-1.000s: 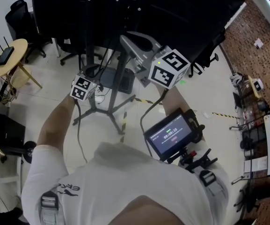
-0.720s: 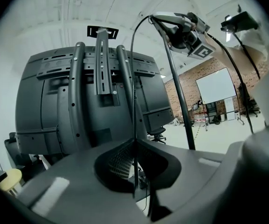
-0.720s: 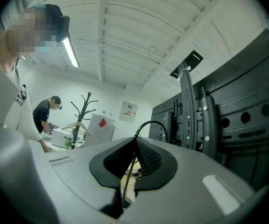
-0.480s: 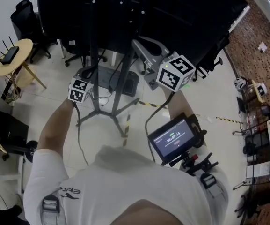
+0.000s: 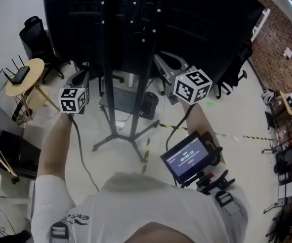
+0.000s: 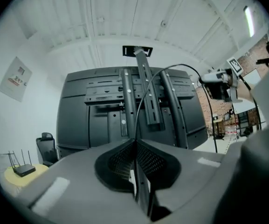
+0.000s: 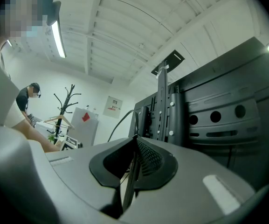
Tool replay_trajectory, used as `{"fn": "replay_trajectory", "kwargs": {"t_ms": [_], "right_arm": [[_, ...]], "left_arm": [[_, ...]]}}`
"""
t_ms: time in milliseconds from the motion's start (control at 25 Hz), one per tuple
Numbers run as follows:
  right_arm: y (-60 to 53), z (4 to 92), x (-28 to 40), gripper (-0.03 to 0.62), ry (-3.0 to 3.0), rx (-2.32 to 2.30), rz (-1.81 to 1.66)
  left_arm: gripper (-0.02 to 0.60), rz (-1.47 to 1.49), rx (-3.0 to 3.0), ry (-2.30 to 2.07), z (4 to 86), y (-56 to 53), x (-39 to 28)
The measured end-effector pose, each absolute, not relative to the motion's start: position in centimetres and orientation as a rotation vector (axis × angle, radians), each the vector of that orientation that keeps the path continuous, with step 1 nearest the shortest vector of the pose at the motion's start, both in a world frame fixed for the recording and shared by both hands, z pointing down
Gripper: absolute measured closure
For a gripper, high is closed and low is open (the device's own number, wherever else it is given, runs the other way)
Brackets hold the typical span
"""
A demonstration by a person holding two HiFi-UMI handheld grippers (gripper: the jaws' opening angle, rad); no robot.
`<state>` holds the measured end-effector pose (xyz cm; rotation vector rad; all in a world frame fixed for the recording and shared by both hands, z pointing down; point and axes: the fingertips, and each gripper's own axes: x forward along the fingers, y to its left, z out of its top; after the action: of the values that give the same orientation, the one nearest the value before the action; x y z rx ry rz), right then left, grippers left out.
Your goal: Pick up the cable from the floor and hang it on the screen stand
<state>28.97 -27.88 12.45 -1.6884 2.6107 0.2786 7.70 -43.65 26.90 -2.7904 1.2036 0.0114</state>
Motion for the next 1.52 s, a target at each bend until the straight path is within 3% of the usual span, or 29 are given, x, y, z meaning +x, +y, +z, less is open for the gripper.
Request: {"fn": "replay_trajectory", "kwargs": {"t_ms": [640, 1520], "right_arm": [[-33.2, 4.8, 37.4, 0.560, 2.344, -1.884, 0.364], [-37.9, 1.5, 41.2, 0.559, 2.062, -2.309, 0.314]], "left_arm": [[0.572, 0.150, -2.699, 1.187, 7.8, -49.4, 10.9], [0.571, 0.201, -2.813, 0.969, 0.8, -59.0, 14.6]]}}
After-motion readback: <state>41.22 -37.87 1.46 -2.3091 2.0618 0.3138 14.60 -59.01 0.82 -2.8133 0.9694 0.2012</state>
